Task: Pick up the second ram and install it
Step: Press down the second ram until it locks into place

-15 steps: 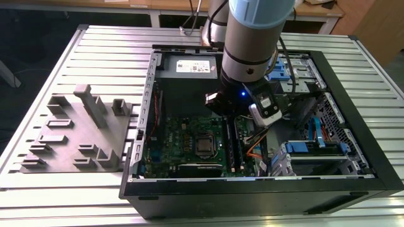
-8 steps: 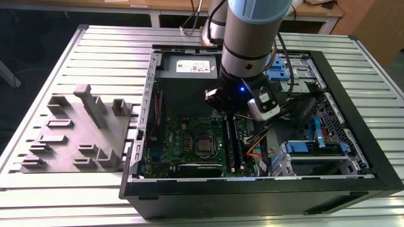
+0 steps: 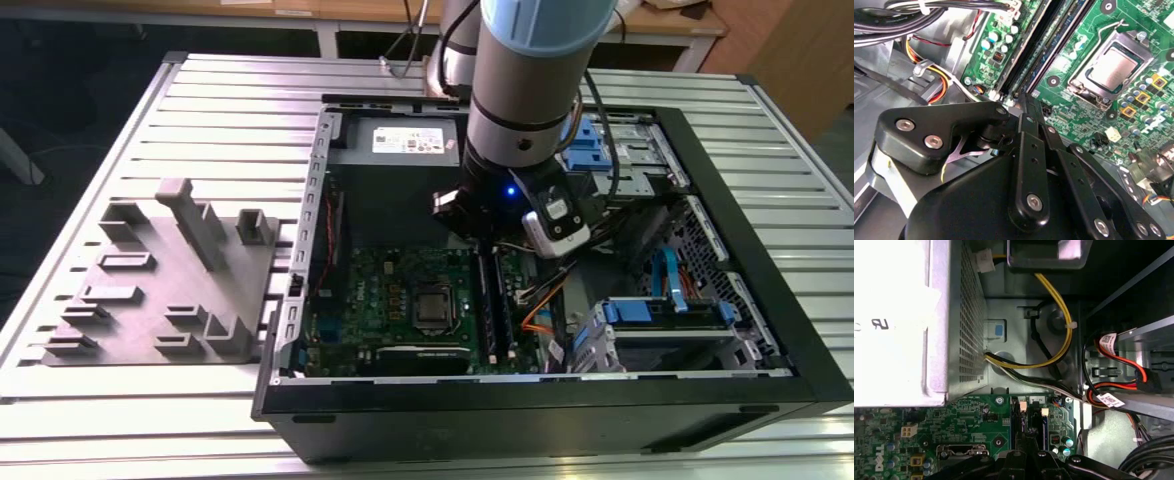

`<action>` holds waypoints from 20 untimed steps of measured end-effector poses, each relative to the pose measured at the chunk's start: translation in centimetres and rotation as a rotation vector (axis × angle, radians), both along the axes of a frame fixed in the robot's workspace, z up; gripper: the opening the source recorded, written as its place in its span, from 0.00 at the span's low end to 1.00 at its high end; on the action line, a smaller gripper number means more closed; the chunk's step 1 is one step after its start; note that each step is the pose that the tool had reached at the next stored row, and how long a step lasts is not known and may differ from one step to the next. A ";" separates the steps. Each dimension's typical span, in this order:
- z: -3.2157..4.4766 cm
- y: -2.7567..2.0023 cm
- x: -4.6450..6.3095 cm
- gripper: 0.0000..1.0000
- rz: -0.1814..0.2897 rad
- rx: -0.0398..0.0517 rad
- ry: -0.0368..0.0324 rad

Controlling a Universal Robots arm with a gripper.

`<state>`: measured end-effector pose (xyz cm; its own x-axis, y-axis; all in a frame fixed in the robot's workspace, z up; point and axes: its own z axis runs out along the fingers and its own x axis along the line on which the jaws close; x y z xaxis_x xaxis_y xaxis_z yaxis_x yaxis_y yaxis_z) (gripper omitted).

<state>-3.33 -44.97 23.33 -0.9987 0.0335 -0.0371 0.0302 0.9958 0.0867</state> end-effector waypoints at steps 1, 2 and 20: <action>-0.14 0.00 0.0 0.07 0.000 0.0000 0.0000; -0.24 0.00 0.0 0.07 0.000 0.0000 0.0000; -1.20 0.00 0.0 0.07 0.000 0.0000 0.0000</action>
